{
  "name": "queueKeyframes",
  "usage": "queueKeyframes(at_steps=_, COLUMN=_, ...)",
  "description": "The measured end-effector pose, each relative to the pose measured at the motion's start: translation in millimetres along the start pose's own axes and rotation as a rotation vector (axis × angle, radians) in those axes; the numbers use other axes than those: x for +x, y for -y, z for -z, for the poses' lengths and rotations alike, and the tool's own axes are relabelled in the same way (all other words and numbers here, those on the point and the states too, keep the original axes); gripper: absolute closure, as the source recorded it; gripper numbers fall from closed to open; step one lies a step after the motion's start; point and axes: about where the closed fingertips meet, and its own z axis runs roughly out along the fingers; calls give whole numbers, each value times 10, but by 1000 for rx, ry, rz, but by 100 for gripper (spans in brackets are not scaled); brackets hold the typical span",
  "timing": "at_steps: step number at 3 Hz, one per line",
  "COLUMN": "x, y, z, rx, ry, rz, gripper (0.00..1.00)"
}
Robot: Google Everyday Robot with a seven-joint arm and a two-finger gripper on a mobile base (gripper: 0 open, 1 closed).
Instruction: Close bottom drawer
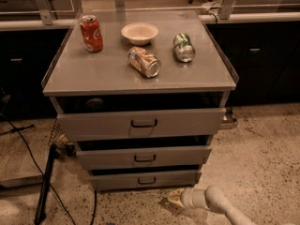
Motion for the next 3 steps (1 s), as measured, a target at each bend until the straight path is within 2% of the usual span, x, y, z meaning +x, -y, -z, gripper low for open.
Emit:
queueKeyframes(at_steps=1, x=0, y=0, z=-1, rx=0, ry=0, rz=0, gripper=100)
queueKeyframes(at_steps=2, x=-51, y=-68, z=33, rx=-64, ry=11, rz=9, gripper=100)
queueKeyframes(at_steps=3, x=-207, y=-130, z=274, rx=-225, ry=3, rz=13, gripper=100)
